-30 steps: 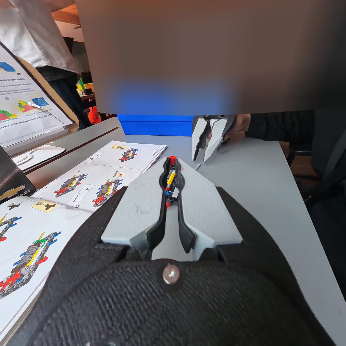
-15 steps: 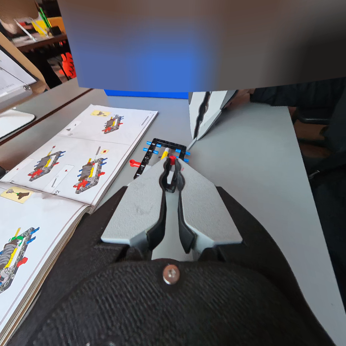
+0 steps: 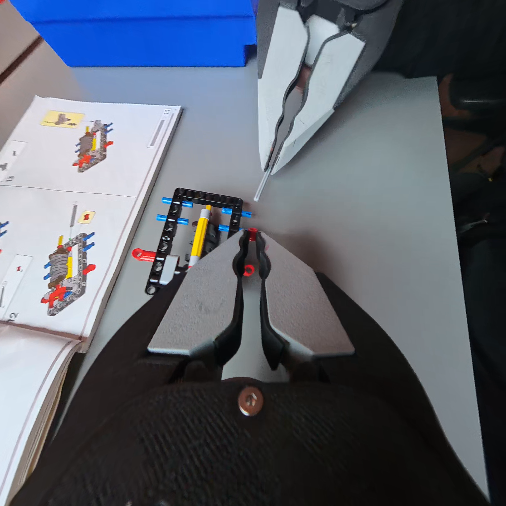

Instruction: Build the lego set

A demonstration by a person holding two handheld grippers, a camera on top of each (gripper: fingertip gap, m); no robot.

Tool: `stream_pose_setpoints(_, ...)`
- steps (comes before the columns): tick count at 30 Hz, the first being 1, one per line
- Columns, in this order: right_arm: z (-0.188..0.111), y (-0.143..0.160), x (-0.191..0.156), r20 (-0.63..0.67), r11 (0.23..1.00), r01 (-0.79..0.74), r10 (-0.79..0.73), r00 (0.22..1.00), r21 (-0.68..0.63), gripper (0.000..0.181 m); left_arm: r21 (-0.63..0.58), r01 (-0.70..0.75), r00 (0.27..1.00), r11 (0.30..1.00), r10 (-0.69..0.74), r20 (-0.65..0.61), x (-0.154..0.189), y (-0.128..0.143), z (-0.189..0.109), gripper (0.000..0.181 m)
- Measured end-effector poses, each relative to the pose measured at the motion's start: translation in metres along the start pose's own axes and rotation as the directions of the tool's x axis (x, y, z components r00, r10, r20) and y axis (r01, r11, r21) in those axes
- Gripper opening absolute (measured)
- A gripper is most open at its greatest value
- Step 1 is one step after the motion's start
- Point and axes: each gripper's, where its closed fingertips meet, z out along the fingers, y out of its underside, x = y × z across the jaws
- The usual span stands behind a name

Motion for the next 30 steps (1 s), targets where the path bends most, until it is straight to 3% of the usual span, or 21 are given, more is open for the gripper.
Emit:
stream_pose_setpoints(4, 0.001, -0.014, -0.013, -0.013, 0.994, 0.107, -0.107, 0.994, -0.015, 0.000, -0.043, 0.039, 0.999, 0.998, -0.040, -0.023, 0.009, 0.002, 0.003, 0.003)
stream_pose_setpoints(8, 0.006, -0.006, -0.023, -0.021, 0.976, 0.198, -0.201, 0.979, -0.095, 0.000, -0.091, 0.017, 1.000, 0.996, -0.019, -0.018, 0.022, 0.006, 0.001, 0.003)
stream_pose_setpoints(30, 0.013, -0.012, -0.029, -0.025, 0.977, 0.193, -0.196, 0.980, -0.086, 0.000, -0.154, 0.070, 0.997, 0.986, -0.074, -0.019, 0.030, 0.025, 0.005, 0.003)
